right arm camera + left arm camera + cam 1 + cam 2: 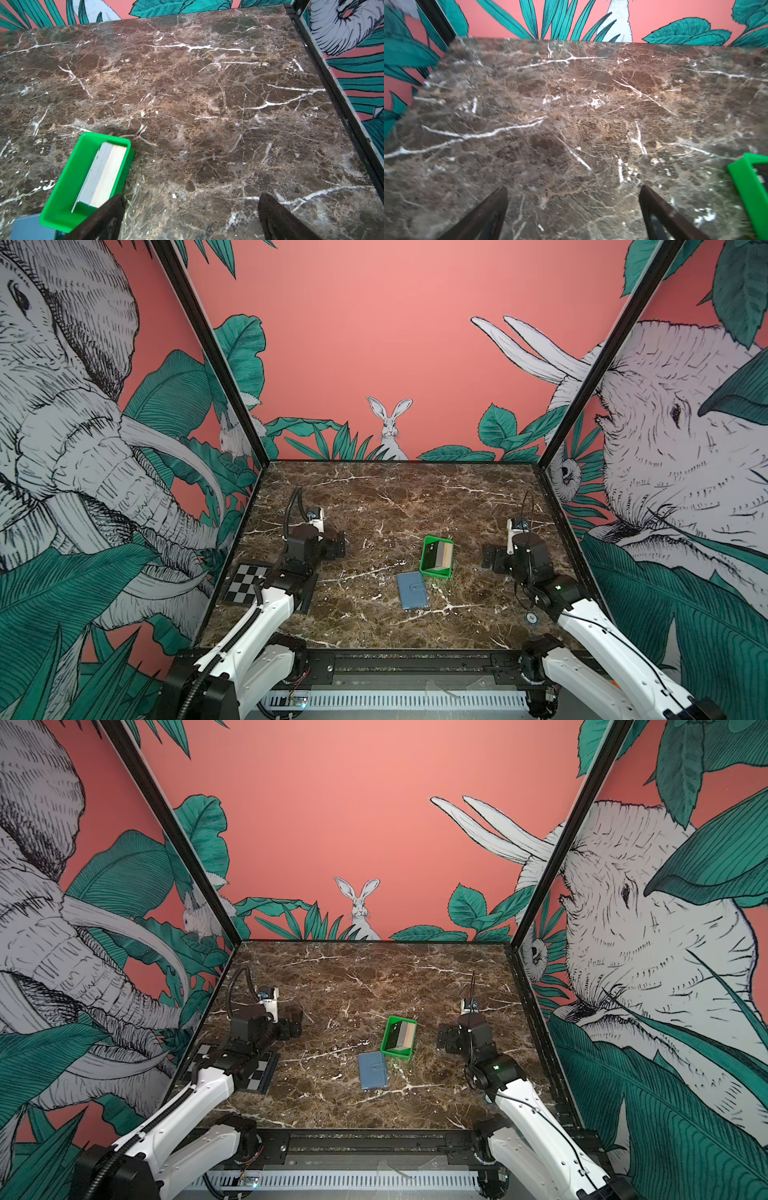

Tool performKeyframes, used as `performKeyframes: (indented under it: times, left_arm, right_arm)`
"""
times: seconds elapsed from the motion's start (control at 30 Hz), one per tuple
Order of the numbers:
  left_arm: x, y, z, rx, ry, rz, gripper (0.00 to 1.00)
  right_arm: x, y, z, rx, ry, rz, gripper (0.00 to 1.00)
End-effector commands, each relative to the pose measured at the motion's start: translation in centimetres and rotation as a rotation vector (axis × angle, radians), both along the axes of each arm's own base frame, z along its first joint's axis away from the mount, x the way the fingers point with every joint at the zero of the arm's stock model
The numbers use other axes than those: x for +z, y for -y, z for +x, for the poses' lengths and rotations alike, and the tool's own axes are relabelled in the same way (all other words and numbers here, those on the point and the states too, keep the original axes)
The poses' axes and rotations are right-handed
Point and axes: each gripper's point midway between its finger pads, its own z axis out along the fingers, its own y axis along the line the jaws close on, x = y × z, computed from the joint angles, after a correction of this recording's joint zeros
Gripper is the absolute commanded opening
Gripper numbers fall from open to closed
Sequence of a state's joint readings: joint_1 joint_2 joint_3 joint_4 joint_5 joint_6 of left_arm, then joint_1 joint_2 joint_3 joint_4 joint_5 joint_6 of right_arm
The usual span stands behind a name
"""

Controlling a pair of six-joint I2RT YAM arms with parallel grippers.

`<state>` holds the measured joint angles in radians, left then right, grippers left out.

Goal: Put the credit cards into the card holder

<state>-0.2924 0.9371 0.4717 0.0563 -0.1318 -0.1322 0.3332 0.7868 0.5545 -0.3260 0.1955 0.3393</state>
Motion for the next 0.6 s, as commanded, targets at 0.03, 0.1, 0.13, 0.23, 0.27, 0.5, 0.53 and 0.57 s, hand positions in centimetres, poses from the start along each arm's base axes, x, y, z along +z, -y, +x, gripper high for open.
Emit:
performKeyframes:
  times: [0.03,0.1,0.13,0.23,0.27,0.5,0.53,0.57]
  left_arm:
    - [0.4,-1.0,0.5,-0.01,0.096,0.115,0.99]
    - [0.6,-1.0,0.5,-0.019,0.103,0.139,0.99]
    - [0.6,-1.2,0.5,-0.014,0.112,0.152,0.99]
    - [0.7,-2.4,0.7,0.026,0.13,0.195,0.99]
    - [0.5,-2.8,0.8,0.038,0.129,0.202,0.99]
    - [-1.4,-5.1,1.0,0.099,0.109,0.17,0.99]
    - [-1.6,-5.2,1.0,0.101,0.106,0.167,0.99]
    - [-1.7,-5.3,1.1,0.103,0.108,0.163,0.99]
  right_arm:
    - [1.0,1.0,1.5,0.016,0.107,-0.022,0.98]
    - [0.2,2.2,1.7,-0.012,0.094,-0.036,0.98]
    - [-0.2,2.8,1.7,-0.024,0.087,-0.04,0.98]
    - [-0.8,4.4,2.1,-0.07,0.105,-0.036,0.98]
    - [-1.0,4.8,2.3,-0.081,0.117,-0.037,0.98]
    - [-2.2,6.6,3.6,-0.118,0.144,-0.069,0.98]
    - [-2.5,6.6,3.7,-0.115,0.15,-0.076,0.98]
    - [-2.8,6.7,4.0,-0.113,0.166,-0.083,0.98]
